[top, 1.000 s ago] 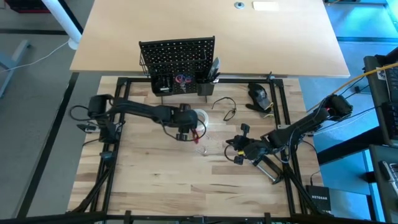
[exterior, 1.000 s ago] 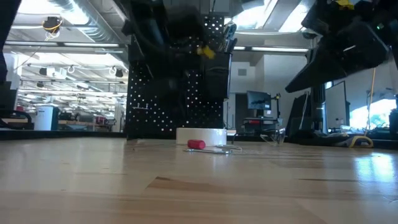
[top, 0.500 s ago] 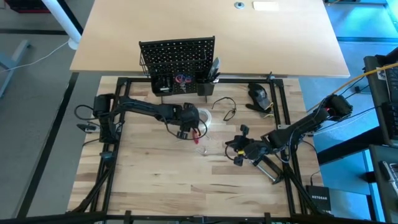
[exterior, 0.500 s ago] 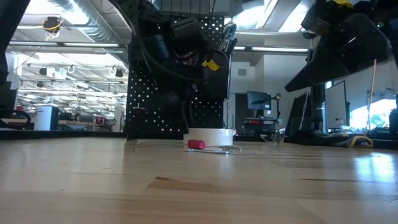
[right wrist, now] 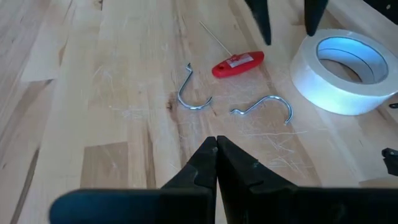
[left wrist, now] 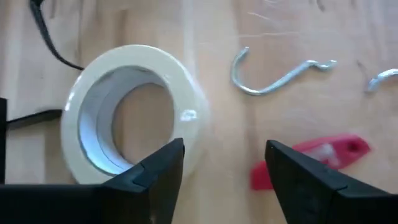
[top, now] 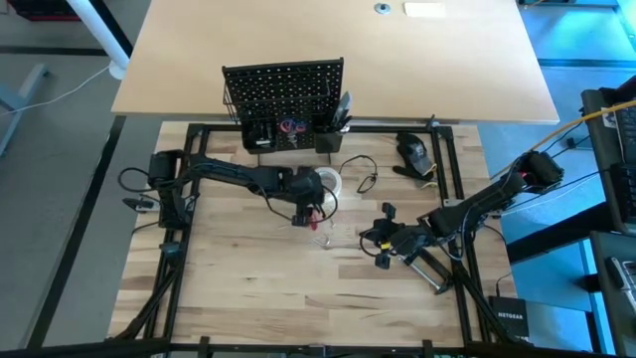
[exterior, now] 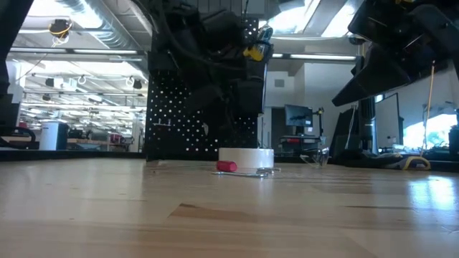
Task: Hang tools onto peg board
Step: Hang the white masking tape on the pegboard hook
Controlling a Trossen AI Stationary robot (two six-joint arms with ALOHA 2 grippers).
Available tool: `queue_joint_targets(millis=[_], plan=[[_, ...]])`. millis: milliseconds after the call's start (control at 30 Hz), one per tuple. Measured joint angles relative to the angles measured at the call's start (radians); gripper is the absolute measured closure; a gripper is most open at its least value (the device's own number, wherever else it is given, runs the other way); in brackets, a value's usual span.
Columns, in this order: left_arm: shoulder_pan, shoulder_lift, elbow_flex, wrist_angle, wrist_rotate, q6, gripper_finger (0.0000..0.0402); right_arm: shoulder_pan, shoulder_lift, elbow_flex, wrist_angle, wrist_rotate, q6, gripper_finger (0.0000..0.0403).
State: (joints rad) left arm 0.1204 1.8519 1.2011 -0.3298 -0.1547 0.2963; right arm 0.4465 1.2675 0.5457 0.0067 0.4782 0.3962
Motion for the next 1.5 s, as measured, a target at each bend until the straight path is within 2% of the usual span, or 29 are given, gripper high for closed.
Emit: queue_joint_targets(millis=[267,500,633,800,900,1100,1233,1333,1433,1500], plan=[[0.02,0.073,0.0,0.175,-0.006,0.059,0.0178,0.0,0.0,0.0,0.0,0.0,-0.007,0.0391],[0.031,0.129,0.002,0.113,-0.021,0.051,0.0183,0.0,0.0,0.0,-0.005,0.0,-0.004,0.0391],[0.02,0.131,0.003,0.119,-0.043,0.043,0.0221,0.0,0.0,0.0,-0.006,0.009,-0.007,0.0391],[-0.013,0.119,0.0,0.129,-0.088,0.085,0.0299,0.0,0.0,0.0,-0.007,0.011,-0.008,0.0391],[-0.052,0.1,0.01,0.085,-0.184,0.099,0.033,0.0,0.0,0.0,-0.008,0.011,-0.008,0.0391],[-0.211,-0.003,0.019,-0.007,-0.389,0.016,0.033,0.0,0.0,0.001,-0.008,0.01,-0.008,0.0391],[-0.355,-0.066,0.015,-0.171,-0.523,-0.122,0.033,0.0,0.0,0.001,-0.008,0.009,-0.008,0.0391],[-0.449,-0.085,-0.017,-0.294,-0.66,-0.254,0.0331,0.0,0.0,0.001,-0.005,0.009,-0.008,0.0391],[-0.511,-0.083,-0.075,-0.412,-0.773,-0.412,0.0331,0.0,0.0,0.001,-0.004,0.018,-0.008,0.0391],[-0.529,-0.084,-0.138,-0.423,-0.83,-0.501,0.0331,0.0,0.0,0.001,-0.001,0.025,-0.009,0.0391]])
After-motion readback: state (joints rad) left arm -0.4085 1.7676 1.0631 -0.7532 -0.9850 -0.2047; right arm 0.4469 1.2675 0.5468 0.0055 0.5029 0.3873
